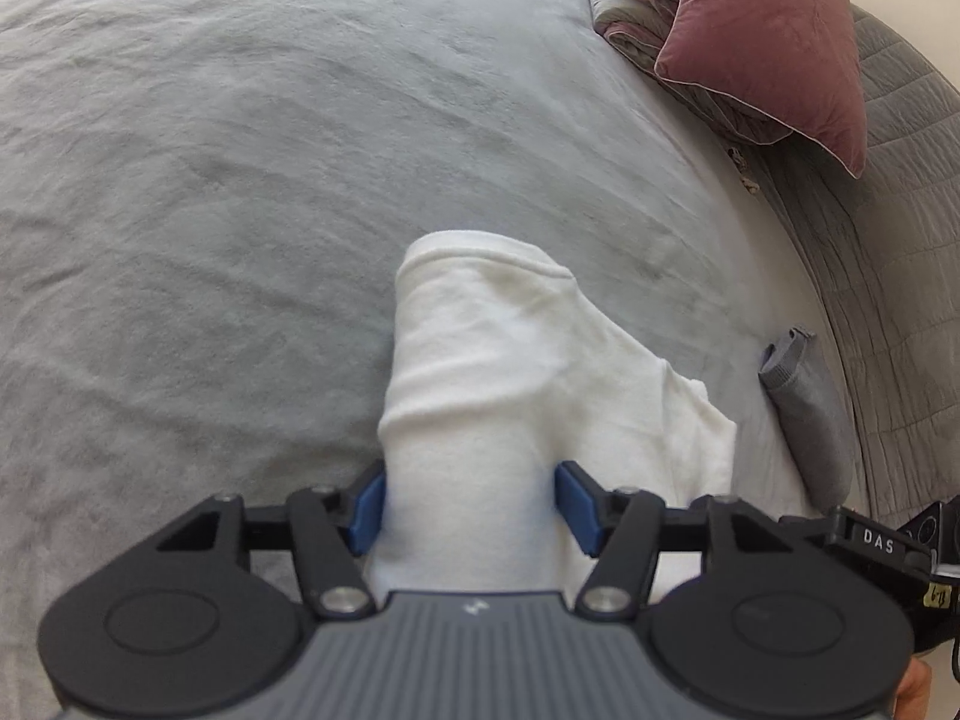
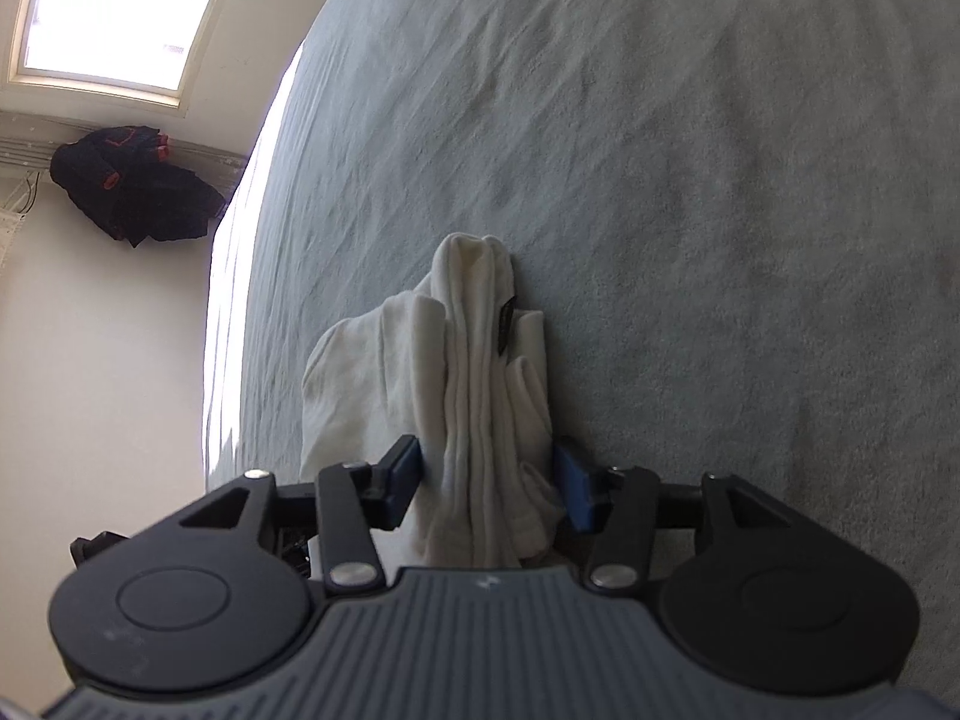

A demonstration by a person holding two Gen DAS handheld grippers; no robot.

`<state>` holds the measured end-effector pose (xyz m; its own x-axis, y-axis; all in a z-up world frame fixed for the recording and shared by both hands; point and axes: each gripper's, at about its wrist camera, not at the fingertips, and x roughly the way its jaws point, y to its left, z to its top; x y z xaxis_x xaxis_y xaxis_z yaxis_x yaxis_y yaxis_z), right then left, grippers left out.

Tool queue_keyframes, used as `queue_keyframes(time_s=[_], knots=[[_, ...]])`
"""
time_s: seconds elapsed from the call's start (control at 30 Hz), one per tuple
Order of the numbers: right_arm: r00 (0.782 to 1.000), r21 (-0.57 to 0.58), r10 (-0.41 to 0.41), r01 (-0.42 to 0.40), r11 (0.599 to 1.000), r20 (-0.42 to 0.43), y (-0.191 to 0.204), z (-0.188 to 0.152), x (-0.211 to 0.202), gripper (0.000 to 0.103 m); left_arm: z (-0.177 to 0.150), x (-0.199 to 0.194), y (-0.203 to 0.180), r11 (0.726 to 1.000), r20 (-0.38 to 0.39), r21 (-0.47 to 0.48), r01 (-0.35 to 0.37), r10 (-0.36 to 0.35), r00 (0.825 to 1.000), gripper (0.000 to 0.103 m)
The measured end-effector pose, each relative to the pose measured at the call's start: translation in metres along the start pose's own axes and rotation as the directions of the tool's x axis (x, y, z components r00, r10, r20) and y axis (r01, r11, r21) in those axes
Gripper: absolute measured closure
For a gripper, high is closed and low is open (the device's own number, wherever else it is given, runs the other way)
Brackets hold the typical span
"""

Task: Fold clothes
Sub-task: 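Grasp the white bundle with the right gripper while the left gripper grasps it too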

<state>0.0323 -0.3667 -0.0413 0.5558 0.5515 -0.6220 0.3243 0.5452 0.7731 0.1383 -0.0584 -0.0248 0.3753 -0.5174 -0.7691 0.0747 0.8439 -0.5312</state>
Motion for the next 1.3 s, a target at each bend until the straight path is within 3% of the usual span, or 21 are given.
queue_keyframes(time_s=[0.17, 0.3, 0.47, 0.73, 1.07, 1.3], knots=[[1.0, -0.023, 0.011, -0.011, 1.0, 0.01, 0.003, -0.004, 0.003, 0.043, -0.003, 0.001, 0.008, 0.999, 0.008, -0.03, 0.037, -0.037, 0.999, 0.041], [1.0, -0.074, -0.004, 0.006, 0.997, 0.026, 0.017, -0.009, 0.008, 0.042, -0.005, 0.002, -0.002, 1.0, 0.026, 0.009, 0.011, -0.011, 1.0, 0.042], [0.999, -0.134, -0.03, 0.035, 0.99, 0.041, 0.027, -0.014, 0.005, 0.05, -0.006, -0.004, -0.009, 0.999, 0.048, 0.046, -0.01, 0.008, 0.999, 0.05], [0.998, -0.181, 0.002, 0.01, 0.983, 0.063, 0.046, -0.02, -0.009, 0.051, -0.004, -0.017, -0.014, 0.998, 0.072, 0.057, -0.005, 0.001, 0.997, 0.054], [0.997, -0.194, 0.005, 0.009, 0.981, 0.073, 0.052, -0.017, -0.005, 0.051, -0.001, -0.032, -0.016, 0.998, 0.09, 0.055, 0.012, -0.017, 0.996, 0.057], [0.99, -0.192, 0.034, -0.008, 0.981, 0.137, 0.058, -0.009, -0.01, 0.051, 0.012, -0.034, -0.039, 0.995, 0.117, 0.092, 0.035, -0.046, 0.992, 0.057]])
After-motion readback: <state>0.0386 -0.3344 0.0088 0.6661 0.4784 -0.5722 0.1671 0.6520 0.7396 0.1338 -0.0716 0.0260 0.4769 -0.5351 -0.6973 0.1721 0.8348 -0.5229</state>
